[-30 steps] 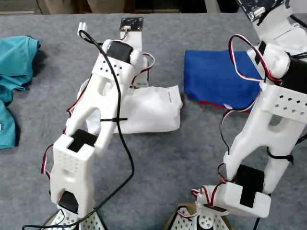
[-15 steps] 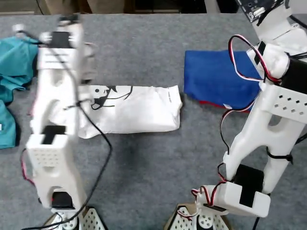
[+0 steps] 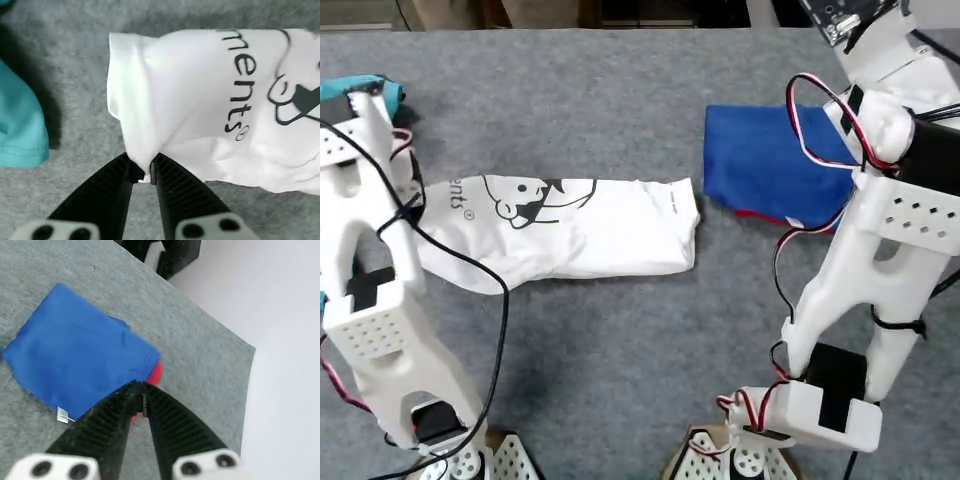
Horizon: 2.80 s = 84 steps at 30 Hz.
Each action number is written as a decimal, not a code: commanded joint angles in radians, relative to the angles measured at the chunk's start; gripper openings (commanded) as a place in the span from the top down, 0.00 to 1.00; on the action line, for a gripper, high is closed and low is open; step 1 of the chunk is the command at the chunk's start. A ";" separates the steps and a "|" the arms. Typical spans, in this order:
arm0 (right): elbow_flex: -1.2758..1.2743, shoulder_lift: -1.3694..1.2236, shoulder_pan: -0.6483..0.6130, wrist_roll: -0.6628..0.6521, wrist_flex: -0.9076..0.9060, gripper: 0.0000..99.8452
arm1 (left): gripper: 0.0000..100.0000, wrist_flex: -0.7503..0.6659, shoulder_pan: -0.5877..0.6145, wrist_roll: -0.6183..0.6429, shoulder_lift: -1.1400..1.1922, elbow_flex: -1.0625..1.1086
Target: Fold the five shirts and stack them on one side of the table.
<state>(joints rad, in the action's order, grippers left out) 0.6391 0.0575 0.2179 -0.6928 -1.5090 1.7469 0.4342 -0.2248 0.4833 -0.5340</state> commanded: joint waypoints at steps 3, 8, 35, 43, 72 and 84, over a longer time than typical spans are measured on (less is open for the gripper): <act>0.002 0.033 -0.117 0.014 -0.028 1.00 | 0.98 -0.097 0.089 0.029 -0.007 0.046; 0.002 0.031 -0.194 0.014 -0.049 1.00 | 0.83 -0.140 0.137 0.092 -0.005 0.040; 0.002 0.024 -0.197 0.009 -0.052 1.00 | 0.75 -0.259 0.186 -0.011 0.311 -0.184; 0.001 0.022 -0.197 0.008 -0.052 1.00 | 0.75 -0.147 0.184 -0.035 0.544 -0.408; 0.001 0.022 -0.157 0.006 -0.038 1.00 | 0.98 0.015 -0.308 -0.089 0.208 -0.302; 0.001 0.022 -0.119 0.006 -0.028 1.00 | 0.98 -0.005 -0.727 0.138 -0.007 -0.198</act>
<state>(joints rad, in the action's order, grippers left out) 0.6375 0.0575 0.0813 -0.6897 -1.5643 1.7484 -0.2332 -0.1450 0.5278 -0.6767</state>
